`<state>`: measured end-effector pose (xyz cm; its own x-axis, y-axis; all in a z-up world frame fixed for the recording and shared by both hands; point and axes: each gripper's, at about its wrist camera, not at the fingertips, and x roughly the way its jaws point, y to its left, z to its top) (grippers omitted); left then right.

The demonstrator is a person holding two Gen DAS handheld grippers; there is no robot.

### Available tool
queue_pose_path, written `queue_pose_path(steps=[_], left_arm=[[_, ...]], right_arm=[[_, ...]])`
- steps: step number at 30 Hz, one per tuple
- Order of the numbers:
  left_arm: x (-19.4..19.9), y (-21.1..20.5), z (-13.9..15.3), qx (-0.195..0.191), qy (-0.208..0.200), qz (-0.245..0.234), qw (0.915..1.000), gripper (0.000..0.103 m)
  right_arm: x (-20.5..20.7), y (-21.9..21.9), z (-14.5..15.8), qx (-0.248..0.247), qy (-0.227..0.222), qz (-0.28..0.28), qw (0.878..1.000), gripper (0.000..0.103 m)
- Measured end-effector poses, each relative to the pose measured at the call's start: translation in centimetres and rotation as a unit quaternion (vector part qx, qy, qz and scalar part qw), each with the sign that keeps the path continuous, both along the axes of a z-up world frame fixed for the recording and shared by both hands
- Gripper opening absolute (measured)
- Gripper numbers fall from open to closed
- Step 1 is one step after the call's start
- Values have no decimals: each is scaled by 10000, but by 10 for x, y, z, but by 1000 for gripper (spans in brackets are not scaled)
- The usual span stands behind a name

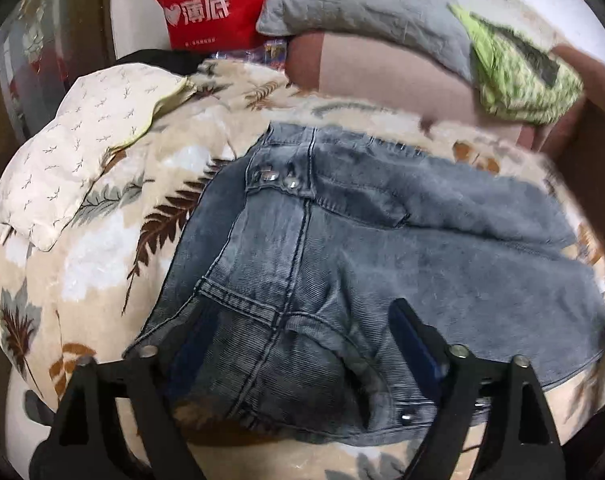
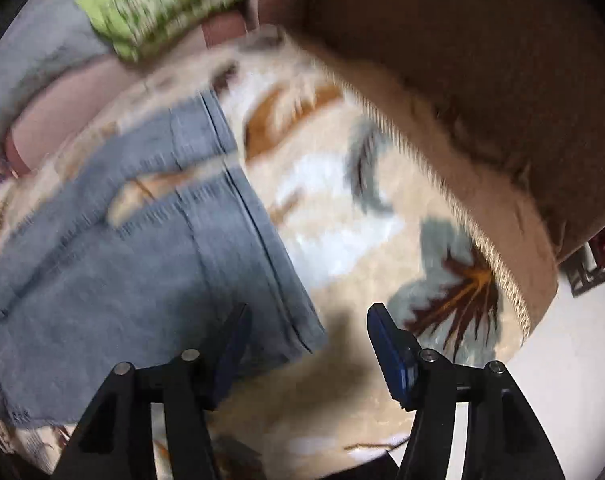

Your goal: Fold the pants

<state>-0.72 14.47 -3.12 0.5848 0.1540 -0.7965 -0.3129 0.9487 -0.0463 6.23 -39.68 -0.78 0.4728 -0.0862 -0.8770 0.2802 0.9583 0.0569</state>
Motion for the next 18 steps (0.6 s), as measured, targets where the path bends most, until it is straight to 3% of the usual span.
queue_pose_path(steps=[2, 3, 4, 7, 9, 11, 15, 18], left_arm=[[12, 4, -31, -84, 710, 63, 9974, 90], [11, 5, -32, -98, 582, 80, 9982, 94], [10, 5, -29, -61, 491, 109, 9987, 94], [14, 9, -11, -274, 482, 88, 9984, 94], [17, 18, 10, -412, 170, 104, 9990, 94], [33, 32, 25, -512, 43, 174, 9985, 94], [82, 61, 31, -641, 81, 360, 9973, 93], [116, 86, 27, -963, 198, 473, 9940, 93]], right_arm=[[-1, 6, 12, 350, -342, 170, 9987, 68], [2, 11, 12, 523, -384, 311, 9974, 73], [7, 15, 5, 673, -259, 458, 9963, 82], [27, 16, -50, 1156, 875, 660, 9872, 83], [28, 18, -38, 1039, 649, 815, 9891, 82], [33, 13, -19, 1415, 315, 831, 9859, 81], [72, -6, 2, 1588, -137, 627, 9852, 81], [116, -19, -1, 1557, -70, 420, 9869, 78]])
